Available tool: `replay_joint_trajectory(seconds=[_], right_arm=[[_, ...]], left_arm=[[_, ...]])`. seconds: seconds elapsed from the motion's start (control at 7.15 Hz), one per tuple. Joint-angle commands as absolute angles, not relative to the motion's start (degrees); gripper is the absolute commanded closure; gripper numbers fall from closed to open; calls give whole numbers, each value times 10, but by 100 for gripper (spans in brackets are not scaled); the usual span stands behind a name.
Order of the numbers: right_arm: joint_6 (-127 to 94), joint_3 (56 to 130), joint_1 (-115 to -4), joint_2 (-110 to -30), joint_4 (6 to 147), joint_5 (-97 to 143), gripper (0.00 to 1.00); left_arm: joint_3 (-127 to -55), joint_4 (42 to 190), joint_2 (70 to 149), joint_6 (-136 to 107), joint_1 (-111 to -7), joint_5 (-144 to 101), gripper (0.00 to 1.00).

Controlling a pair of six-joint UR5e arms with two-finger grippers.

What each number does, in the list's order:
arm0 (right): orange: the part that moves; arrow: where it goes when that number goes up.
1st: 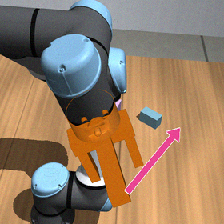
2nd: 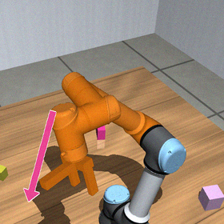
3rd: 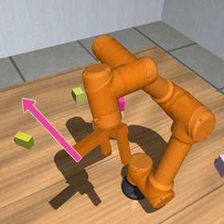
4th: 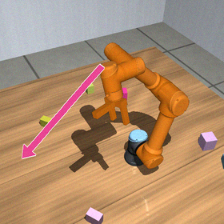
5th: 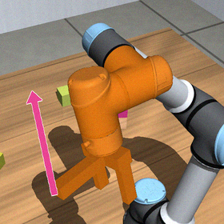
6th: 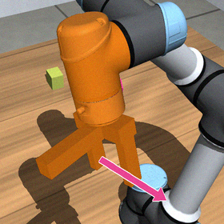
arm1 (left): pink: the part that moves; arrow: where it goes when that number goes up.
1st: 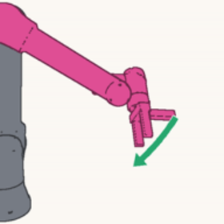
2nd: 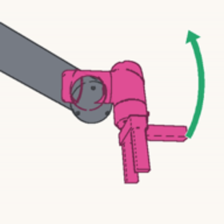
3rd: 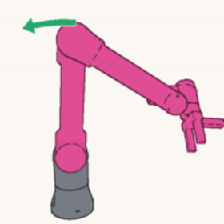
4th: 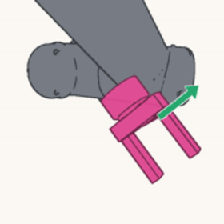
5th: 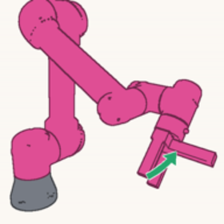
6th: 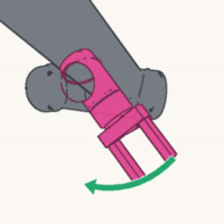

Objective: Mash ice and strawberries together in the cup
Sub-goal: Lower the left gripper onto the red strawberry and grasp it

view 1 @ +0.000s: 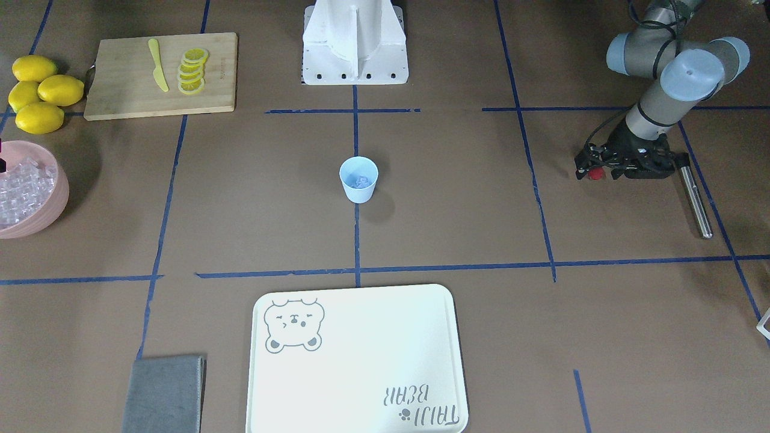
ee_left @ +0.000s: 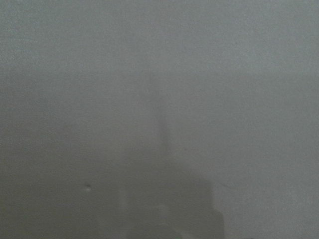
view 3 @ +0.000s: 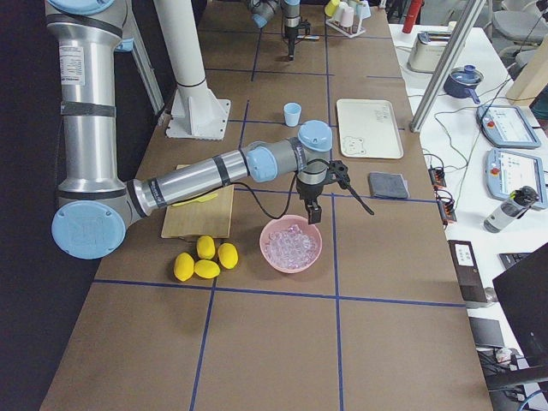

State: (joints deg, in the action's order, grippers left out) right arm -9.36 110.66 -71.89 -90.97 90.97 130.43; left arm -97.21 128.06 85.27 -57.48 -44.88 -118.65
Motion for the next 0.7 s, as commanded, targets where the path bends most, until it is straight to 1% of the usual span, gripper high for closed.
replay_joint_trajectory(seconds=[0.0,0.14,0.28,0.42,0.56], right_arm=[[-94,1107,-719,-910,910,1304,0],[-94,1107,-719,-910,910,1310,0],[-94,1108,-719,-910,910,1317,0],[-94,1108,-719,-910,910,1318,0],[-94,1109,-721,-910,910,1324,0]], left_arm=[[-973,1281,850,-575,-447,-1187,60],[-975,1281,849,-576,-447,-1191,96],[-978,1281,849,-576,-448,-1192,100],[-986,1280,853,-577,-449,-1194,100],[-1027,1271,855,-604,-448,-1194,100]])
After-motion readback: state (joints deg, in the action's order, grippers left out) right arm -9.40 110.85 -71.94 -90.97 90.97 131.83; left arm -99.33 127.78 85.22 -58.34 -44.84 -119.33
